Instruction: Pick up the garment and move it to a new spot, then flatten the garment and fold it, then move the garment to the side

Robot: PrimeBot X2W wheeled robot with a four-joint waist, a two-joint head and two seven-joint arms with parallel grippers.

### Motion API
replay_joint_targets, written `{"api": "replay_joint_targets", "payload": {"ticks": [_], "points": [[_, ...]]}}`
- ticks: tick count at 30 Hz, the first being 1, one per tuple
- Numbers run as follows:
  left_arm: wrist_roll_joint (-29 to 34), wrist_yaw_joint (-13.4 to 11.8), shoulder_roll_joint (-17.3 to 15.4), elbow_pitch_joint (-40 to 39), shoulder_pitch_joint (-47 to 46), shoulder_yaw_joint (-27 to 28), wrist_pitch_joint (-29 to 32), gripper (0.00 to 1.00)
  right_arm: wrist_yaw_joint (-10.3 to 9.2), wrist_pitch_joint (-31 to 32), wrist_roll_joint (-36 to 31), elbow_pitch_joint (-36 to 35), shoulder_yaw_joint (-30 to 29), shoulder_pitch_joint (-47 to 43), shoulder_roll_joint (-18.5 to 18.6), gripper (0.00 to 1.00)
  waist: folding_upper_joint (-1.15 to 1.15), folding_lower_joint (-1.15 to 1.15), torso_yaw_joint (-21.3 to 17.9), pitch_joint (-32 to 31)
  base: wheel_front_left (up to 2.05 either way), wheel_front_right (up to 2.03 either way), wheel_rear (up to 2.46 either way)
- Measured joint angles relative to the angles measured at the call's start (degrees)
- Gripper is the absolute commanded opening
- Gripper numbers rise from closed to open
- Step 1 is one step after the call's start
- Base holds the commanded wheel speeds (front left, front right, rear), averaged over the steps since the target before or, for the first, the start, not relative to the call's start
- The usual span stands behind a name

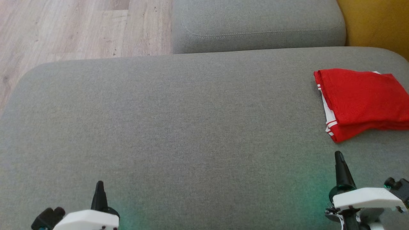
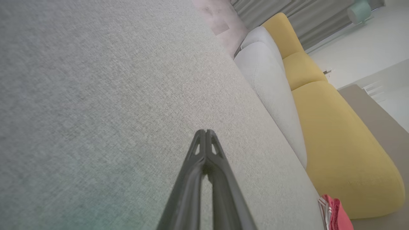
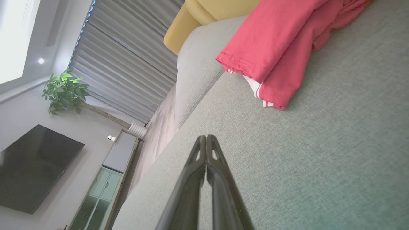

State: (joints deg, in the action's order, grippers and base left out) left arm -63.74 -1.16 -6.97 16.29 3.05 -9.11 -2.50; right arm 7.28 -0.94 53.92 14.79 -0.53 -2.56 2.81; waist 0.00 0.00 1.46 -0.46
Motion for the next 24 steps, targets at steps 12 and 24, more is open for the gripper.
{"api": "replay_joint_targets", "payload": {"ticks": [12, 24], "points": [[-5.8, 1.7, 0.6, 0.0, -1.1, 2.4, 1.7, 0.0, 0.0, 1.0, 8.1, 0.2, -1.0, 1.2, 0.0, 0.0, 0.0, 0.0, -0.3, 0.1, 0.0, 0.0, 0.0], [-11.5, 3.3, 1.7, -0.1, -2.1, 5.4, 3.5, 0.0, 0.0, 2.1, 16.0, 0.4, -2.0, 2.2, 0.1, 0.0, 0.0, 0.0, -0.6, 0.3, 0.0, 0.0, 0.0]]}}
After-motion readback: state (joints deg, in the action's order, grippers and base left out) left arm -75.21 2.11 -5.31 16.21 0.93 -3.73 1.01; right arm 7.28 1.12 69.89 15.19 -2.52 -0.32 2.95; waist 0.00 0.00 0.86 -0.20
